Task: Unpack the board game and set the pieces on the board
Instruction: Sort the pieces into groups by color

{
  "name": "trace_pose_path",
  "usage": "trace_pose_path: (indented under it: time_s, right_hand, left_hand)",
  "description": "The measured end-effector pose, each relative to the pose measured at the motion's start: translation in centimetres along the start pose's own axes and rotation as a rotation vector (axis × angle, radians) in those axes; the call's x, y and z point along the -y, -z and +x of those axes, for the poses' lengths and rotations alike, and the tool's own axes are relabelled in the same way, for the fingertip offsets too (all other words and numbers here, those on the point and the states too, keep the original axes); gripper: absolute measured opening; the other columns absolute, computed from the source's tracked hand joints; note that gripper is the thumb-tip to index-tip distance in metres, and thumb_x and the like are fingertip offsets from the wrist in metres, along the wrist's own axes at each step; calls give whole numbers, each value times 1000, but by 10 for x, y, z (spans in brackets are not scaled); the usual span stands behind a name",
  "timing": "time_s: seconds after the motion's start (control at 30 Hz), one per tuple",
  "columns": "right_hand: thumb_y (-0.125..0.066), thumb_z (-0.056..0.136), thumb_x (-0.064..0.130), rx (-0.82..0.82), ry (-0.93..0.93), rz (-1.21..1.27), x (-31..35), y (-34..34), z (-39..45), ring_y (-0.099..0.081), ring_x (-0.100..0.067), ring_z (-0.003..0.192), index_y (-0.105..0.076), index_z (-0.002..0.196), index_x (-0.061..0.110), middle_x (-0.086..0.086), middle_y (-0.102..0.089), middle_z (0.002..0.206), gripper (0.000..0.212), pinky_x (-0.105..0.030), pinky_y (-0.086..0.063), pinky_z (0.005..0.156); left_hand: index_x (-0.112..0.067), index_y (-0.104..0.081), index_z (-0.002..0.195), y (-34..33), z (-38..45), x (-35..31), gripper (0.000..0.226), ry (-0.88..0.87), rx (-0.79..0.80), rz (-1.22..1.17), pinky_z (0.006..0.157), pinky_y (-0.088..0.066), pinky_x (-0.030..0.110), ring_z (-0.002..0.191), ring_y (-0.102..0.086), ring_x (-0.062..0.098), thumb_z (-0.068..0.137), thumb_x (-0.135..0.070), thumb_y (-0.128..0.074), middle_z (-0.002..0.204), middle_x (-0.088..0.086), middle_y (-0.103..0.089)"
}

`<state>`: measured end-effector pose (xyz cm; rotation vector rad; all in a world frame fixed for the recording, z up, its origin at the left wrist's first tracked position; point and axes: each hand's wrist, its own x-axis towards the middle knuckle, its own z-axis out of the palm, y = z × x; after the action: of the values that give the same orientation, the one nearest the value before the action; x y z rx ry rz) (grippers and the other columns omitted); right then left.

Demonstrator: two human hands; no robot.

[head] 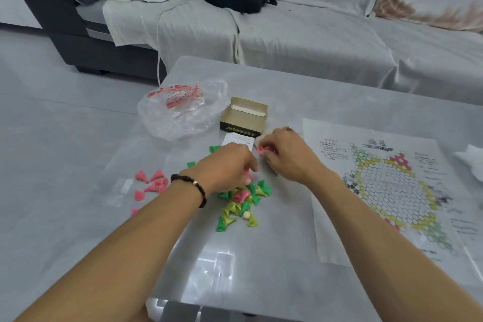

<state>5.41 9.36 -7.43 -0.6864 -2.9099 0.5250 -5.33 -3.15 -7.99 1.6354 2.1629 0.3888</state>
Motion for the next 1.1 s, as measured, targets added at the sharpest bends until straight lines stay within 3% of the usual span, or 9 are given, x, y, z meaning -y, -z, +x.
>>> trace_pose_path:
  time_s: [0.1,0.3,0.47,0.57,0.8,0.9,1.0,1.1]
  right_hand:
    - [-54,82,13,3,-24,3,-7,1,-11,-57,-25,81,-61,66,14,-6,-66,77,17,-42,-50,70]
    - [-55,89,16,-3,-43,28,-10,2,-20,-52,-16,78,-73,90,15,3,-58,86,18,-36,-48,71]
    - [-55,88,15,-6,-41,25,-12,-5,-20,-57,-22,77,-71,88,8,-7,-65,85,18,-40,-49,70]
    - [-56,88,15,-14,-46,43,-12,-5,-21,-58,-22,78,-73,90,11,-7,-65,86,18,-39,-50,70]
    - [-57,86,16,-40,-80,36,-12,2,-23,-58,-24,80,-70,84,7,-8,-66,83,16,-43,-49,74]
    - [-58,88,17,-40,-52,57,2,4,-18,-55,-19,79,-66,80,8,-2,-65,81,14,-39,-48,75]
    - [-60,91,21,-25,-6,105,31,4,-6,-51,-13,80,-72,94,15,4,-60,85,14,-29,-42,74]
    - [-61,91,21,46,58,141,64,-9,15,-56,-15,84,-73,99,15,0,-65,92,16,-27,-42,74]
  left_hand:
    - [-15,-71,104,-5,11,-7,18,-1,32,106,75,-43,25,99,-60,22,87,-16,-65,98,3,-64]
    - [-17,-74,101,-2,16,-6,19,-11,35,182,68,-39,22,81,-50,13,87,-10,-64,102,3,-69]
    - [-21,-73,102,-10,19,-7,17,-84,3,254,69,-37,25,94,-58,20,88,-19,-65,103,2,-63]
    - [-21,-73,96,-11,22,-8,12,-97,-1,256,68,-36,26,93,-58,22,88,-20,-64,91,0,-56]
    - [-19,-73,105,9,11,-7,18,-96,-115,-1,68,-37,10,70,-48,0,89,-15,-64,88,-9,-51]
    - [-18,-72,105,23,-5,6,18,-24,-179,-94,77,-47,25,76,-57,6,87,-20,-69,93,-4,-56]
    - [-19,-74,99,37,-31,39,13,77,-236,-114,68,-43,16,69,-55,-3,86,-21,-70,83,-12,-56]
    - [-21,-74,93,48,-57,77,8,200,-247,-88,69,-45,19,69,-56,-4,87,-22,-69,80,-12,-64]
